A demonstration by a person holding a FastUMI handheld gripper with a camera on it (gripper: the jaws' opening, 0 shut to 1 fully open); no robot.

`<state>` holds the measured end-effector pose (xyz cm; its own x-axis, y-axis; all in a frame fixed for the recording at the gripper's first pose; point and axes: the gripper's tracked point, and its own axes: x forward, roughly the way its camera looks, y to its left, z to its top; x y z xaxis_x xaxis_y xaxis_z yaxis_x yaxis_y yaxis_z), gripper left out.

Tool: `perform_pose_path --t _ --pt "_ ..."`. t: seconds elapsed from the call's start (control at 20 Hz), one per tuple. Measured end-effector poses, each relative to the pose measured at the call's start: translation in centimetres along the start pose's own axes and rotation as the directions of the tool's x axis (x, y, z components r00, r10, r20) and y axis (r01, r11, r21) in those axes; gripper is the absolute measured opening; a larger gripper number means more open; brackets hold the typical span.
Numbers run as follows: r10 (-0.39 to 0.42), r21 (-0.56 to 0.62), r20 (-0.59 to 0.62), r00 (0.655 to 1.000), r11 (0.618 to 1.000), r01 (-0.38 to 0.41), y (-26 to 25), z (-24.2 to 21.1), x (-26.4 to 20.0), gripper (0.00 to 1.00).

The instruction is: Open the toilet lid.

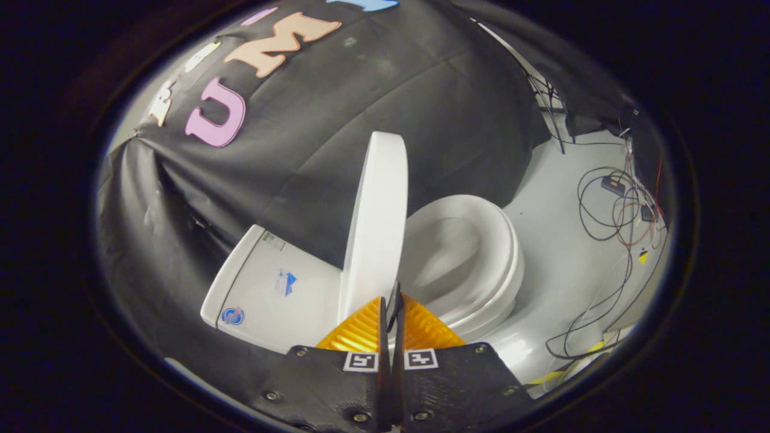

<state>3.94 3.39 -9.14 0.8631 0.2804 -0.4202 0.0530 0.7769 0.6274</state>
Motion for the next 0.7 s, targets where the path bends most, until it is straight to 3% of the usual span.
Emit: perform_pose_path --t 0.7 --pt "0.055 -0.158 0.086 0.995 0.987 -0.041 5.1 0.9 -1.5 0.01"
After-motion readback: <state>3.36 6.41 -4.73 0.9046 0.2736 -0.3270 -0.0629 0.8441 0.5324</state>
